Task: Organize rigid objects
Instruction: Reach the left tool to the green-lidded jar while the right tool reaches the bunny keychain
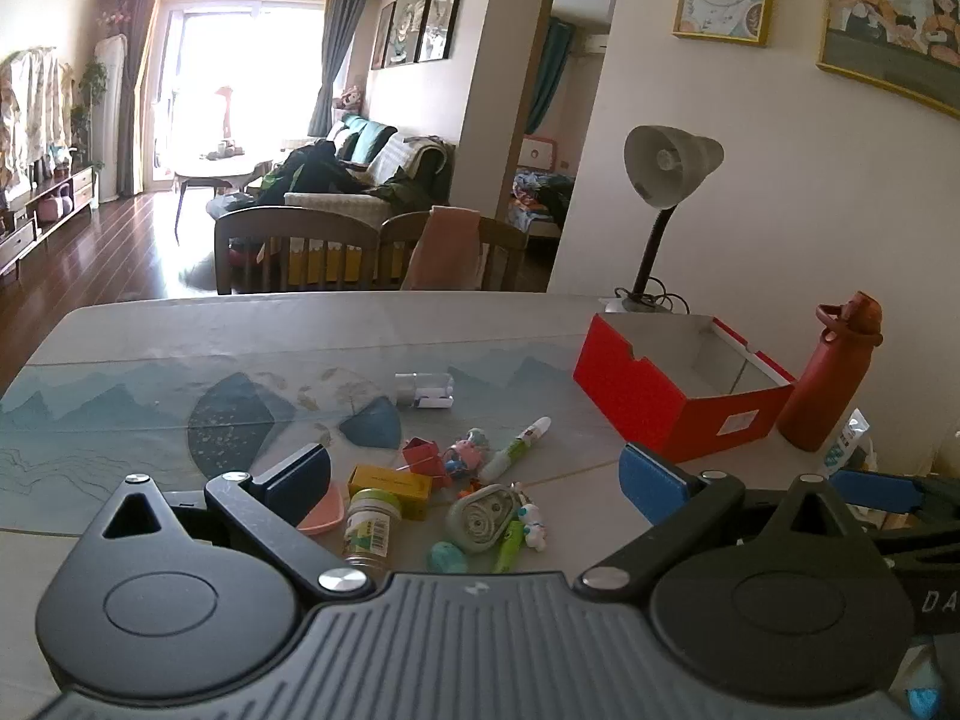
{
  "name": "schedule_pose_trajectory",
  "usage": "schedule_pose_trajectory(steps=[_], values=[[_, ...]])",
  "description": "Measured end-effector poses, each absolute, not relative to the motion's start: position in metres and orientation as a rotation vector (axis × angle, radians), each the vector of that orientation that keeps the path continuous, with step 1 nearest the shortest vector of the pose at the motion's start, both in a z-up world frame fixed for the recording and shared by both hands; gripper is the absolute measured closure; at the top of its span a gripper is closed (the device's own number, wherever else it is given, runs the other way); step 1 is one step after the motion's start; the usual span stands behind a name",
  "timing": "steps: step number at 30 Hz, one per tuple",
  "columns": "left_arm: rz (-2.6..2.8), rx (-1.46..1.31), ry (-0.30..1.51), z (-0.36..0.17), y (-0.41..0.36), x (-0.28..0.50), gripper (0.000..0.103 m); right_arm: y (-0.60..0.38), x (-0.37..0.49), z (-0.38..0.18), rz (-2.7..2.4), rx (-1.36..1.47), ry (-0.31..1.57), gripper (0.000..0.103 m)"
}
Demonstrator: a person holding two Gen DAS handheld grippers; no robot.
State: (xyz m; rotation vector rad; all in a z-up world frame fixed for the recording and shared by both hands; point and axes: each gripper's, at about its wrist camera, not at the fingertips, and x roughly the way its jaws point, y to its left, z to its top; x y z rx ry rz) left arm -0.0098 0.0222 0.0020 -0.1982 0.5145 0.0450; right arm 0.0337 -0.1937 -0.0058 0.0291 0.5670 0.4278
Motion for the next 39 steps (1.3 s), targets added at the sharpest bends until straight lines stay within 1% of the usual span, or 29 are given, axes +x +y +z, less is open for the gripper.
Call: schedule_pose_trajectory(steps=[14, 19, 27, 33, 39], values=[[0.068, -0.203, 0.579, -0.017, 0.037, 0.012, 0.0, -0.177, 0.068, -0.026, 0.502, -0.016, 0.614, 0.001], [0.075, -0.214, 0.656, -0.038, 0.047, 0.033, 0.0, -0.175, 0.092, -0.045, 0.517, -0.036, 0.652, 0.003], [0.13, -0.201, 0.723, -0.08, 0.054, 0.071, 0.0, -0.173, 0.132, -0.08, 0.534, -0.066, 0.717, 0.004], [0.19, -0.205, 0.767, -0.104, 0.063, 0.095, 0.0, -0.171, 0.168, -0.105, 0.513, -0.066, 0.781, 0.008], [0.2, -0.213, 0.819, -0.125, 0.07, 0.115, 0.0, -0.167, 0.196, -0.13, 0.511, -0.08, 0.839, 0.015]])
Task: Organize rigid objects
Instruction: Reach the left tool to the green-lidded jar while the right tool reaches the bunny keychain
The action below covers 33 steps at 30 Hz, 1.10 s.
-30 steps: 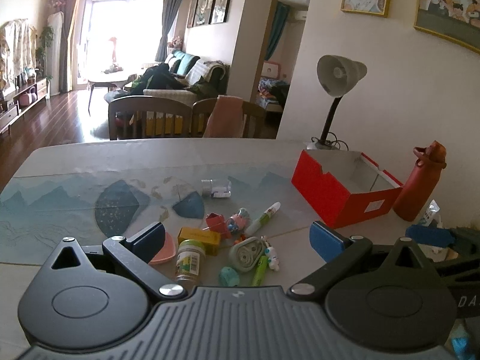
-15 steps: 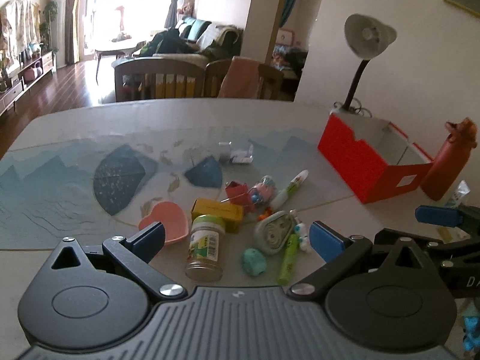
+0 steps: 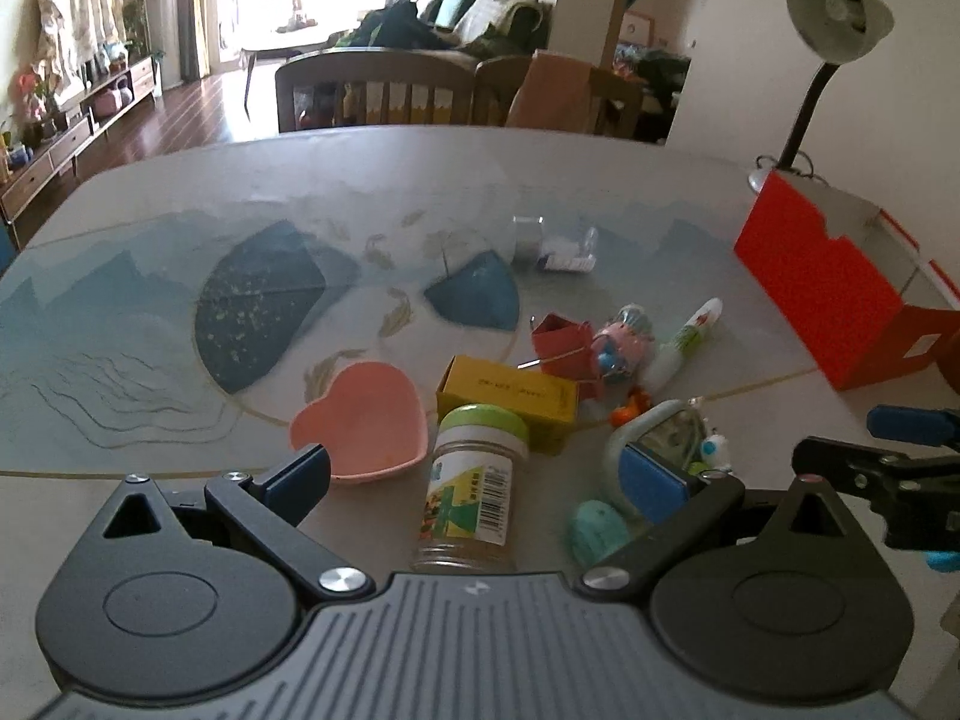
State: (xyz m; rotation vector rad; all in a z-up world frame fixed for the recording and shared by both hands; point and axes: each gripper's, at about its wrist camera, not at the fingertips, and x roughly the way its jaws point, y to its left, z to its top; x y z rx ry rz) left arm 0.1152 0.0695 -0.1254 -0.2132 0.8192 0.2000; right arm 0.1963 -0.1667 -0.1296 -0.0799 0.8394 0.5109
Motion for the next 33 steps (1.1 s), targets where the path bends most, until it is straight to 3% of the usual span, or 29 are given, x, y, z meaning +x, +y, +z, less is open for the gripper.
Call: schedule_pose_trajectory(steps=[10, 17, 20, 24, 28, 33], values=[[0.194, -0.235, 0.876, -0.147, 0.073, 0.129, 0.001, -0.157, 0.218, -0.156, 0.515, -0.111, 0.92, 0.03], [0.165, -0.246, 0.899, -0.152, 0.071, 0.132, 0.008, -0.156, 0.227, -0.165, 0.532, -0.095, 0.957, 0.044], [0.151, -0.252, 0.911, -0.154, 0.069, 0.135, 0.018, -0.155, 0.23, -0.167, 0.552, -0.079, 0.972, 0.051], [0.151, -0.257, 0.922, -0.156, 0.07, 0.137, 0.02, -0.153, 0.233, -0.169, 0.568, -0.065, 0.984, 0.052], [0.15, -0.268, 0.942, -0.159, 0.072, 0.14, 0.037, -0.152, 0.235, -0.17, 0.573, -0.038, 1.007, 0.053], [0.151, -0.265, 0.951, -0.16, 0.071, 0.142, 0.045, -0.154, 0.24, -0.172, 0.579, 0.021, 1.037, 0.061]])
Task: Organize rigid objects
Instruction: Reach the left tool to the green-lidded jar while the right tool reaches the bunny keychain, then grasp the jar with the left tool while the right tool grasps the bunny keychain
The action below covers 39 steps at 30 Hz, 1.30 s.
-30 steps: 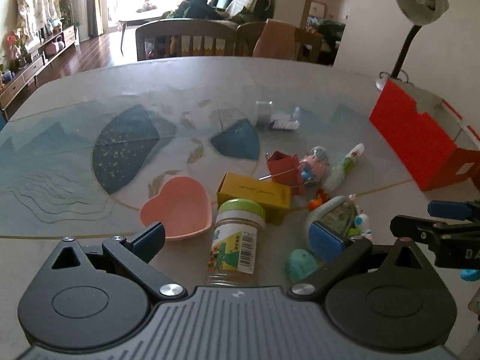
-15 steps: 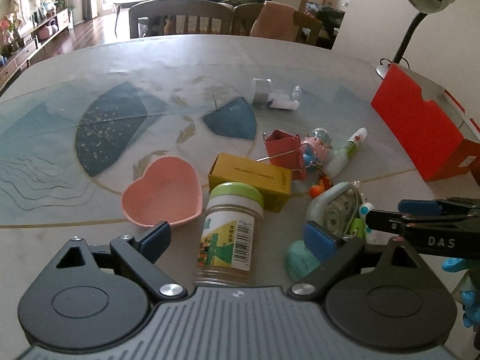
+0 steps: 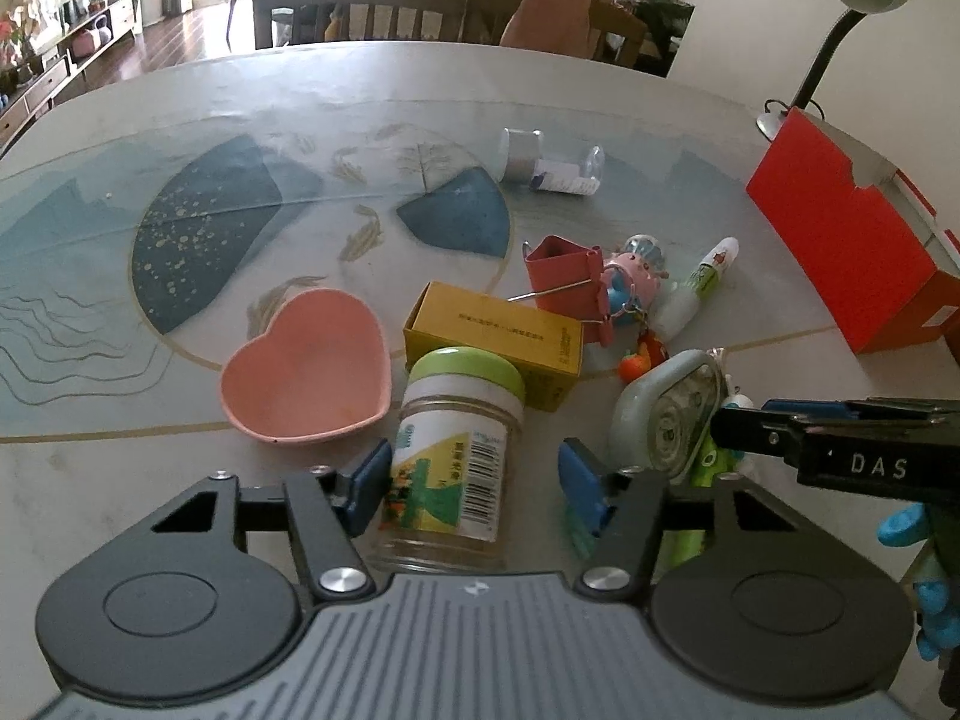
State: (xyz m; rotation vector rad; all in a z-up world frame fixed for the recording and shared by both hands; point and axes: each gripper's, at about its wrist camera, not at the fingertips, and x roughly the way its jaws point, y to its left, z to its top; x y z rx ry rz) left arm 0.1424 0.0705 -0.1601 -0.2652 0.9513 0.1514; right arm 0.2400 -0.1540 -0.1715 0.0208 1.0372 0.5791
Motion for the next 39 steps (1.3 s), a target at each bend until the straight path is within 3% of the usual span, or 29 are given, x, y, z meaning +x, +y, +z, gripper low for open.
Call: schedule_pose_trajectory(steps=[4, 7, 21, 39], values=[[0.144, -0.282, 0.958, -0.161, 0.072, 0.144, 0.057, -0.157, 0.245, -0.172, 0.593, 0.072, 1.063, 0.07], [0.142, -0.29, 0.957, -0.161, 0.072, 0.143, 0.058, -0.16, 0.246, -0.171, 0.588, 0.093, 1.067, 0.076], [0.146, -0.294, 0.957, -0.153, 0.073, 0.134, 0.061, -0.174, 0.228, -0.139, 0.553, 0.088, 1.0, 0.076], [0.064, -0.233, 0.859, -0.105, 0.073, 0.1, 0.061, -0.184, 0.199, -0.069, 0.51, 0.031, 0.849, 0.076]])
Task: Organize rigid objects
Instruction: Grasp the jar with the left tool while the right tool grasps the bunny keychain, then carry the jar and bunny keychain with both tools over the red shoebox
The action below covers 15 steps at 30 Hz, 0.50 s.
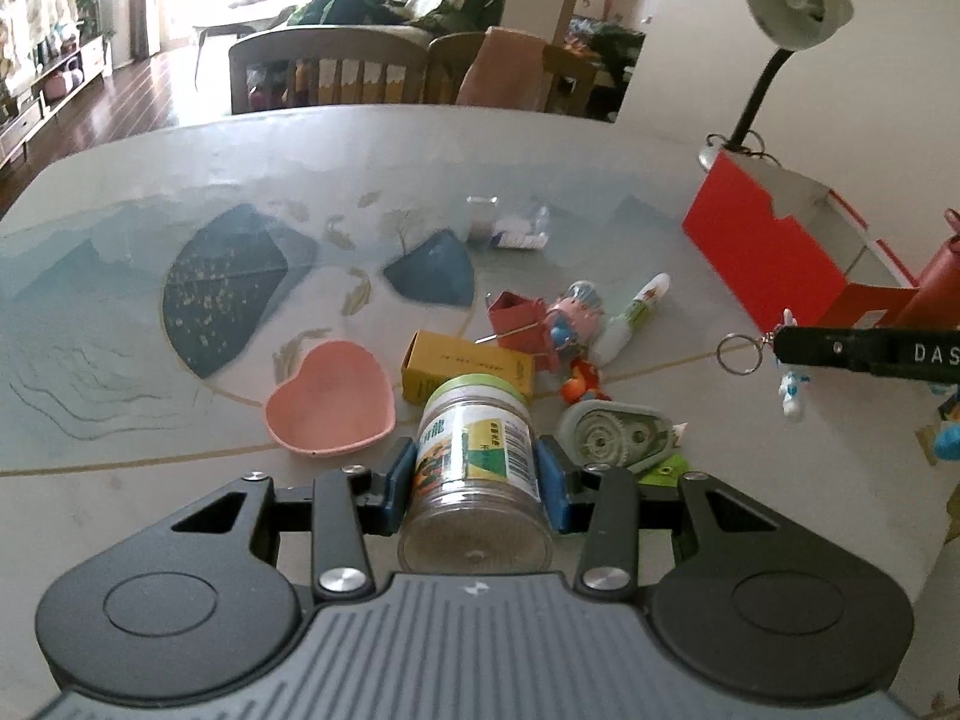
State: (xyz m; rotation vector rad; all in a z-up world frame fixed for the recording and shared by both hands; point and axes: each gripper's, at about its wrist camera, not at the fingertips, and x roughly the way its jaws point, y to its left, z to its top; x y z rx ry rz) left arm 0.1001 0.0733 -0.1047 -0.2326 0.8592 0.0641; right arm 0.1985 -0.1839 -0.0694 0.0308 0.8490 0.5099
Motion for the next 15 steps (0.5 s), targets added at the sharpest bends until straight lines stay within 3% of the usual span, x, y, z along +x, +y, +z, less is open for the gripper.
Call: schedule_pose_trajectory(steps=[15], values=[[-0.079, -0.168, 0.757, -0.04, 0.04, 0.101, 0.061, -0.216, 0.185, -0.022, 0.447, 0.013, 0.772, 0.076]])
